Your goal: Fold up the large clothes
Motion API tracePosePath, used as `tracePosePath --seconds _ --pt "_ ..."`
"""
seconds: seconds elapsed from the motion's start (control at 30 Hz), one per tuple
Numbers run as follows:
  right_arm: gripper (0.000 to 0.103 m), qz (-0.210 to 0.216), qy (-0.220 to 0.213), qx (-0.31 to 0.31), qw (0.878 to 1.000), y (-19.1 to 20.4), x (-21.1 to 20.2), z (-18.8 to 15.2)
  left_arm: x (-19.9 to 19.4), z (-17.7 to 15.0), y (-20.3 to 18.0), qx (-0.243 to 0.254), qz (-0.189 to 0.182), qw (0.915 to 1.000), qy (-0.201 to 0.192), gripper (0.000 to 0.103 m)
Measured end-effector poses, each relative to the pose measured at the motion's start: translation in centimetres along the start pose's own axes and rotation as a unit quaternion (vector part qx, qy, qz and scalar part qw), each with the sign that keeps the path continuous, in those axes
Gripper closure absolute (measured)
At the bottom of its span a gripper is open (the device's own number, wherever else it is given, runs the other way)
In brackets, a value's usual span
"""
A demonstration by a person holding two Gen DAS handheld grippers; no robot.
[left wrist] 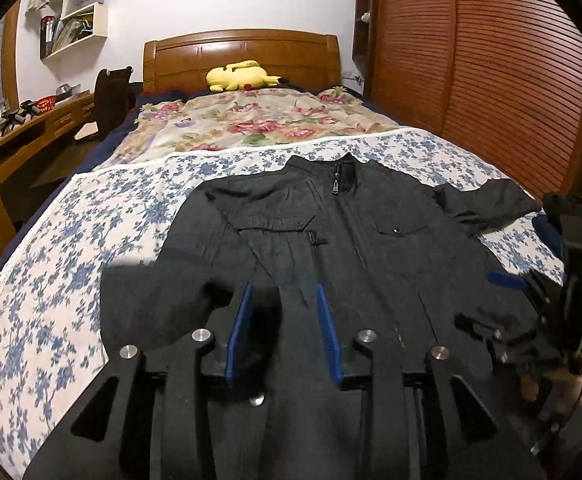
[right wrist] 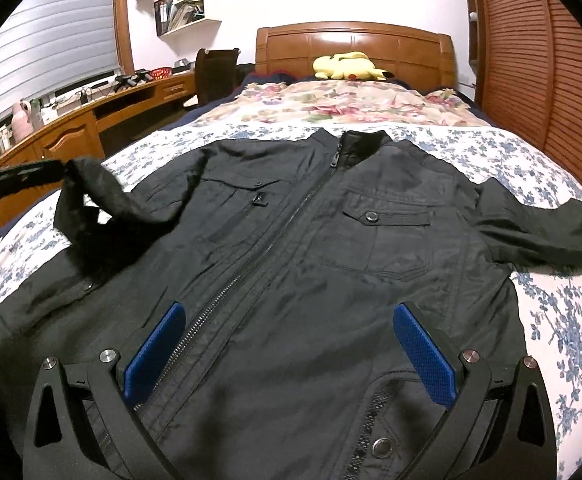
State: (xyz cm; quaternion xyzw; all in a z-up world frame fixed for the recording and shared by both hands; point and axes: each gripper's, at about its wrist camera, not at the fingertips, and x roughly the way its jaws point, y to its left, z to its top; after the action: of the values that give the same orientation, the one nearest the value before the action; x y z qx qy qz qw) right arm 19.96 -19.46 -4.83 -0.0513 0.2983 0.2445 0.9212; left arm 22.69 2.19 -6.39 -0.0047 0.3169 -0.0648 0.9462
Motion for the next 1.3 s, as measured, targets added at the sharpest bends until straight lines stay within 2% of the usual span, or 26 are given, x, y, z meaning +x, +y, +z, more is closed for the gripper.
tracePosePath --seconds 0.3,0.4,0.5,0.6,0.67,0.73,0.93,1.03,1.13,1.2,1.23,1.3 --pt "0.000 0.018 -0.006 -0.013 1.000 2.1 0.2 0.7 -4.0 -2.2 2.1 -0.008 -0.002 0.9991 -0.042 0.066" --pt "0.000 0.034 -0.005 -0.020 0.999 3.5 0.5 1.2 -5.0 -2.3 3.3 -0.003 0.007 0.9985 -0.055 0.066" --pt "0.000 0.045 -0.002 -0.039 0.998 5.3 0.9 2.1 -6.0 -2.6 4.8 -0.001 0.033 0.9970 -0.070 0.065" --pt "0.000 0.055 -0.001 -0.064 0.996 7.3 1.4 3.2 -6.8 -2.9 7.0 -0.020 0.033 0.9965 -0.074 0.064" --pt "0.000 0.072 0.000 -0.077 0.994 8.6 1.7 4.1 -7.1 -3.2 8.1 -0.025 0.042 0.9961 -0.074 0.063" --pt "0.000 0.089 -0.002 -0.088 0.992 10.0 2.0 4.9 -7.5 -3.4 9.0 -0.031 0.048 0.9954 -0.077 0.053" --pt "0.002 0.137 0.017 -0.139 0.981 14.6 3.6 7.0 -8.5 -3.9 11.6 -0.051 0.071 0.9925 -0.085 0.053" --pt "0.007 0.156 0.039 -0.153 0.975 16.0 5.3 8.0 -9.0 -4.2 12.7 -0.062 0.079 0.9908 -0.091 0.053" --pt "0.018 0.168 0.065 -0.160 0.970 16.6 7.2 8.6 -9.3 -4.6 13.6 -0.071 0.088 0.9894 -0.092 0.053" --pt "0.035 0.174 0.089 -0.165 0.967 17.2 8.8 8.9 -9.3 -4.7 14.0 -0.076 0.089 0.9889 -0.092 0.053" --pt "0.040 0.173 0.100 -0.169 0.965 17.2 9.3 8.8 -9.4 -4.8 14.2 -0.078 0.090 0.9887 -0.092 0.053" --pt "0.077 0.176 0.121 -0.177 0.961 17.2 10.4 8.6 -9.4 -4.8 14.5 -0.081 0.088 0.9885 -0.092 0.053"
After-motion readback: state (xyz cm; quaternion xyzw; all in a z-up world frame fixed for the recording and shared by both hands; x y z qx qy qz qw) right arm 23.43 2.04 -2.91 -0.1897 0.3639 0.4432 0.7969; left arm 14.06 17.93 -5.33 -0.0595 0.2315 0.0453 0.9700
